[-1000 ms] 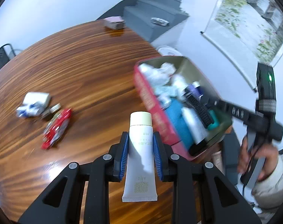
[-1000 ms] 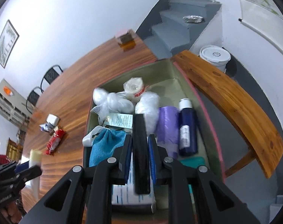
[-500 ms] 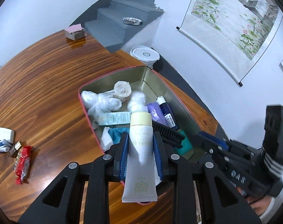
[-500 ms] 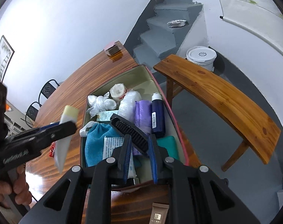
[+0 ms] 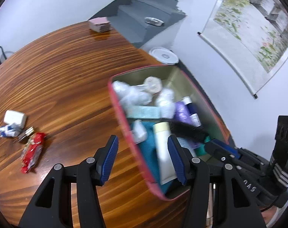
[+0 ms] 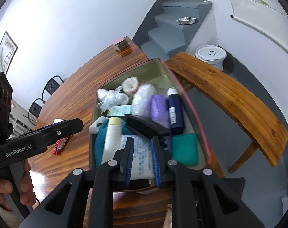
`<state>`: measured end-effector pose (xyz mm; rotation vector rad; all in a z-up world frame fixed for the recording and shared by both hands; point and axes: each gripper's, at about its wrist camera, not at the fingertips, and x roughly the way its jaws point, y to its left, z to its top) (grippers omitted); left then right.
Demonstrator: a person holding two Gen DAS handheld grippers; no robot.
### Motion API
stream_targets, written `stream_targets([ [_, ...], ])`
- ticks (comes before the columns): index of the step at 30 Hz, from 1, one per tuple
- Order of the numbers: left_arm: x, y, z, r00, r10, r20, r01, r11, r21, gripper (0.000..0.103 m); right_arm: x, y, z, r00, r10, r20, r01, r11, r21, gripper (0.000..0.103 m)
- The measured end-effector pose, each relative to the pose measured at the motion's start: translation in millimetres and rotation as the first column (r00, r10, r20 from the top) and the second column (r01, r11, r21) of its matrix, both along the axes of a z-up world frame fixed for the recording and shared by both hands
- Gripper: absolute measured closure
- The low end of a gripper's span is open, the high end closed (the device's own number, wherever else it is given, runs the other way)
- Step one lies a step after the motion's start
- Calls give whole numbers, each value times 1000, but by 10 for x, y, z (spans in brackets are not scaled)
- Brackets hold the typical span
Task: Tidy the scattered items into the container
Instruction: 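Withdraw both grippers from the tin back over the table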
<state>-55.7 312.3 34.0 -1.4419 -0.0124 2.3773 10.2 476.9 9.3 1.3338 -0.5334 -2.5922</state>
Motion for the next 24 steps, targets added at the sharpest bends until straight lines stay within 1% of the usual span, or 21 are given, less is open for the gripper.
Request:
stream_targets([
  [2,20,-129,-39,1000,26,5,-26,1000,-13,45,-13,-71,-3,1000,13,1,-13,1000,1,74],
  [4,39,-247,-77,999,49,11,-48,999,-22,45,-22,-139,13,1000,26,-5,-26,1000,2,57],
  [8,75,-540,-158,993,110,30,-109,993,-35,45,-28,-319,65,998,58,-25,-57,998,10,46],
  [10,104,-681,-177,990,135,34,-134,990,-36,45,-37,-407,81,997,72,-31,-72,997,12,36],
  [17,173,-1127,-203,980,194,40,-192,980,-50,45,-47,-757,76,993,118,-29,-118,993,17,32],
  [21,174,-1378,-242,975,218,50,-215,975,-62,45,-39,-959,100,990,133,-36,-132,991,20,24],
  [24,165,-1627,-289,967,247,66,-243,968,-68,45,-36,-1095,104,990,139,-34,-138,990,20,23],
])
